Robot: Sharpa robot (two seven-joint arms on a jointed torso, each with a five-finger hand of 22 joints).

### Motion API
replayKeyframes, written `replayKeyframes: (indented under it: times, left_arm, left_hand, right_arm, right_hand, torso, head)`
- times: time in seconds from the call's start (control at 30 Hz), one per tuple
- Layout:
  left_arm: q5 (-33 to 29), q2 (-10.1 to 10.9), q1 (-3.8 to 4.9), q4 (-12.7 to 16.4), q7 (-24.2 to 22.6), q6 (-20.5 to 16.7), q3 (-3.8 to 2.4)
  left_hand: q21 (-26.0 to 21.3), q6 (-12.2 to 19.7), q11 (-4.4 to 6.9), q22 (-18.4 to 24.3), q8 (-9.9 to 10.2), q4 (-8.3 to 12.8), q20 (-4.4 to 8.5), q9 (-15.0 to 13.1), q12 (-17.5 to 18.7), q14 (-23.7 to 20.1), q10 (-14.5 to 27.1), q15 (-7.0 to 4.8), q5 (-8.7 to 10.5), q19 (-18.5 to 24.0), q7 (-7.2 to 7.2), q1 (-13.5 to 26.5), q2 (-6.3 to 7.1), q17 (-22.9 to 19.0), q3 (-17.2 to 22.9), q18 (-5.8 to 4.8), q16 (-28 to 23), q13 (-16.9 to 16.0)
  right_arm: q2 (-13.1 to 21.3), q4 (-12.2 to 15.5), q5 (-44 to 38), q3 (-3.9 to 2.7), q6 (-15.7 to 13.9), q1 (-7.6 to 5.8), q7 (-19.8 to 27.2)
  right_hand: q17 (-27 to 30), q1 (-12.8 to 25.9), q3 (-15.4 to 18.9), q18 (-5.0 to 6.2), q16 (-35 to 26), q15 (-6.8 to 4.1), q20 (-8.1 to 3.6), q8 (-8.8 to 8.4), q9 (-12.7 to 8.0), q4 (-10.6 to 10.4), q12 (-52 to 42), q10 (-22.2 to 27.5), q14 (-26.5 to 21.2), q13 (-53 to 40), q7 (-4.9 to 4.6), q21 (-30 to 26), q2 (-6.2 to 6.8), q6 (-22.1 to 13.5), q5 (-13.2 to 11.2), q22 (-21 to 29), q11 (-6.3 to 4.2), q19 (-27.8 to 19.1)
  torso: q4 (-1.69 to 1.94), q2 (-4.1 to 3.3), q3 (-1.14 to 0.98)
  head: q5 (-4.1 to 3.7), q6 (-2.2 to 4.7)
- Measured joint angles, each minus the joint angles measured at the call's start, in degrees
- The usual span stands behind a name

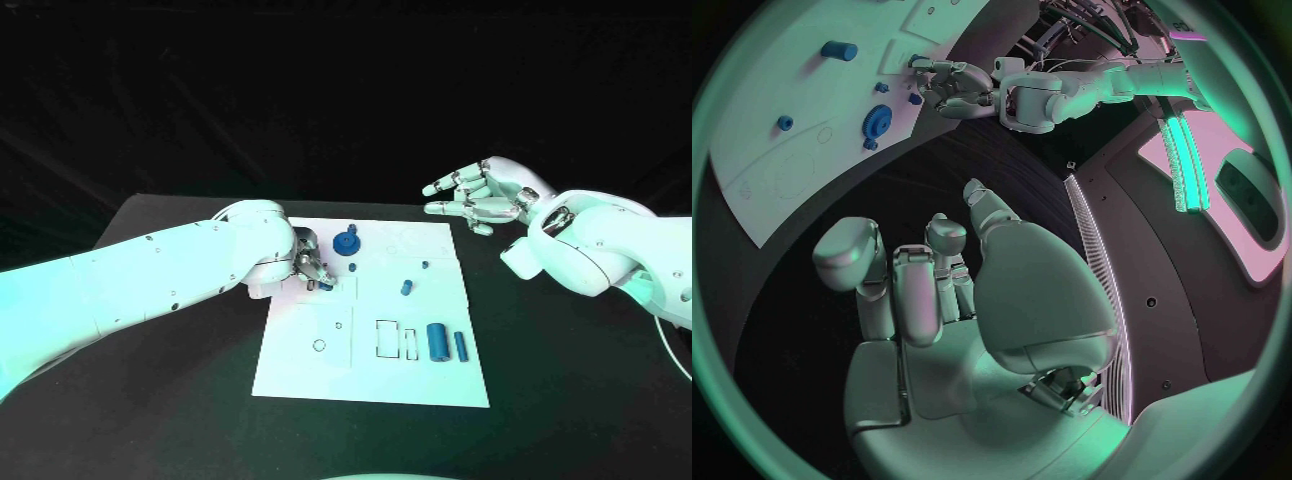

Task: Assemble the parts on the task board

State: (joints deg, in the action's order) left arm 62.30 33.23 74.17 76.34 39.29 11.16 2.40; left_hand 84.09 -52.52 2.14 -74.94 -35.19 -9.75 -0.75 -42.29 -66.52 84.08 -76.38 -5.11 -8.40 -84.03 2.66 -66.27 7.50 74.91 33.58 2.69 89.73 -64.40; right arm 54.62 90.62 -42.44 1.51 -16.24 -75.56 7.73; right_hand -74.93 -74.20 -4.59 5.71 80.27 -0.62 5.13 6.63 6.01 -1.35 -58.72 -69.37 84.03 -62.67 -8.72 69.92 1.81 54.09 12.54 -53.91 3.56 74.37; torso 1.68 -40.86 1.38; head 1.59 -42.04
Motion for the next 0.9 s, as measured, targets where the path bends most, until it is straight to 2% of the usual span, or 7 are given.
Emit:
replayKeyframes:
  times: [0.17,0.37,0.47,0.7,0.77,0.9]
  left_arm:
    - [0.0,-0.4,0.01,-0.4,0.0,0.1,0.04]
    - [0.0,-1.0,0.01,-1.3,0.0,0.2,0.08]
    - [-0.1,-1.3,0.03,-1.7,0.1,0.3,0.10]
    - [-0.1,-2.0,0.07,-2.5,0.2,0.5,0.12]
    - [-0.1,-2.1,0.07,-2.7,0.2,0.4,0.14]
    - [-0.1,-2.3,0.06,-3.0,0.3,0.4,0.18]
  left_hand:
    - [0.0,-0.3,0.02,0.0,-0.3,-0.2,0.00,-0.4,-0.1,0.0,-0.4,0.00,-0.24,0.0,-0.31,2.1,-0.90,0.0,0.9,0.01,0.0,-0.2]
    - [0.3,-1.3,0.45,0.0,-1.0,3.7,0.00,-1.0,-1.0,-0.2,-0.9,-0.27,-0.25,0.0,-0.84,5.2,0.30,0.0,3.0,0.00,0.0,-0.8]
    - [0.6,-1.8,0.63,0.0,-1.2,5.4,0.00,-1.1,-1.6,0.0,-1.4,-0.43,-0.25,0.0,-1.14,6.9,0.25,0.0,4.1,0.00,0.0,-1.3]
    - [0.9,-2.4,0.84,0.0,-1.5,6.1,0.00,-1.0,-2.0,-0.2,-1.7,-0.64,-0.24,0.0,-1.35,7.9,-0.02,0.0,4.1,0.00,0.0,-1.8]
    - [0.9,-2.7,0.92,0.0,-1.6,5.9,0.21,-1.0,-2.0,-0.2,-1.7,-0.64,-0.24,0.2,-1.64,8.3,0.18,0.0,3.7,0.00,0.0,-1.7]
    - [0.9,-3.2,0.94,0.0,-1.6,5.1,0.44,-1.1,-2.0,0.0,-1.8,-0.83,-0.33,0.0,-2.15,9.9,0.13,0.0,1.3,0.00,0.0,-1.5]
  right_arm:
    - [0.0,0.0,0.1,0.00,0.1,0.00,0.0]
    - [0.0,0.1,0.1,0.01,0.2,0.00,0.0]
    - [-0.1,0.1,0.1,0.01,0.2,0.00,0.0]
    - [-0.1,0.2,0.4,0.01,0.4,0.00,-0.1]
    - [-0.1,0.2,0.6,0.01,0.6,0.00,-0.2]
    - [-0.1,0.2,1.1,0.01,1.0,0.00,-0.5]
  right_hand:
    - [0.0,0.0,0.0,0.00,0.0,0.00,0.00,0.00,0.0,0.0,0.0,0.0,0.0,0.1,0.00,0.0,0.00,0.0,0.0,0.1,0.00,0.0]
    - [0.0,0.0,0.0,0.00,0.0,0.00,0.00,0.00,0.0,0.0,0.0,0.0,0.0,0.1,0.00,0.0,0.00,0.0,0.0,0.1,0.00,0.0]
    - [0.0,0.0,0.0,0.00,0.0,0.00,0.00,0.00,0.0,0.0,0.0,0.0,0.0,0.1,0.00,0.0,0.00,0.0,0.0,0.1,0.00,0.0]
    - [0.0,0.0,0.0,0.00,-0.2,0.00,0.00,0.00,0.0,0.0,0.2,0.0,0.0,0.3,0.00,-0.3,0.00,0.0,0.0,0.6,0.00,0.0]
    - [0.0,0.0,0.0,0.79,-0.4,0.00,0.00,0.00,0.0,0.0,0.5,0.0,0.0,0.4,0.00,-0.7,0.00,0.0,0.0,0.8,0.00,0.0]
    - [0.0,0.2,0.3,0.91,-0.7,0.00,-0.18,0.00,0.0,-0.3,0.8,0.3,0.0,0.7,0.00,-1.1,-0.18,0.0,0.0,1.4,0.19,-0.2]
  torso:
    - [-0.01,0.00,-0.01]
    - [-0.03,-0.01,-0.03]
    - [-0.03,-0.01,-0.04]
    - [-0.03,-0.03,-0.04]
    - [-0.03,-0.03,-0.04]
    - [-0.03,-0.02,-0.01]
  head:
    - [-0.02,-0.03]
    - [-0.03,-0.07]
    - [-0.03,-0.08]
    - [-0.09,-0.18]
    - [-0.14,-0.20]
    - [-0.19,-0.23]
